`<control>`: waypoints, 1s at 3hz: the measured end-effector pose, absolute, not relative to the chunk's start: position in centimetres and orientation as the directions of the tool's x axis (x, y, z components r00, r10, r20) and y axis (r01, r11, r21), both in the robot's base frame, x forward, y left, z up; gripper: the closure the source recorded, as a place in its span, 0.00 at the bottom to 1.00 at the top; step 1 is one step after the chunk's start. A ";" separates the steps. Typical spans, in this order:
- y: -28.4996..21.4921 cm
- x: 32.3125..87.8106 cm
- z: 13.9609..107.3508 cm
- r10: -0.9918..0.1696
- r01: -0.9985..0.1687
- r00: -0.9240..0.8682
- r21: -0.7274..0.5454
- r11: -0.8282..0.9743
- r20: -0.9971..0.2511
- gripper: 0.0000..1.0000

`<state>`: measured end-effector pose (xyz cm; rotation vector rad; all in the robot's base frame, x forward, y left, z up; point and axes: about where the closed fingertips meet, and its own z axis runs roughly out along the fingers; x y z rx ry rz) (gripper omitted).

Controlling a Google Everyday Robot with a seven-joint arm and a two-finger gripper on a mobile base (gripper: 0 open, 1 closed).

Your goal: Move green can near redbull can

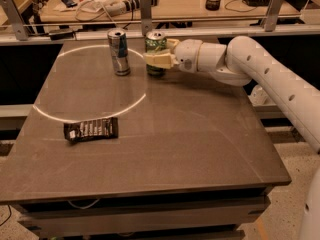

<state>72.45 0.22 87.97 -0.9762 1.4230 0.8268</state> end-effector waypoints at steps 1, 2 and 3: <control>2.1 72.4 87.0 -0.100 -0.928 0.005 -0.042 0.370 -0.995 1.00; 3.4 72.1 86.3 -0.112 -0.941 -0.002 -0.036 0.336 -0.994 1.00; 3.4 72.1 86.6 -0.112 -0.941 -0.002 -0.036 0.336 -0.994 0.84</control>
Offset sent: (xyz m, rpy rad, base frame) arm -0.0060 0.0425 -0.0271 -0.0326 0.0362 0.1112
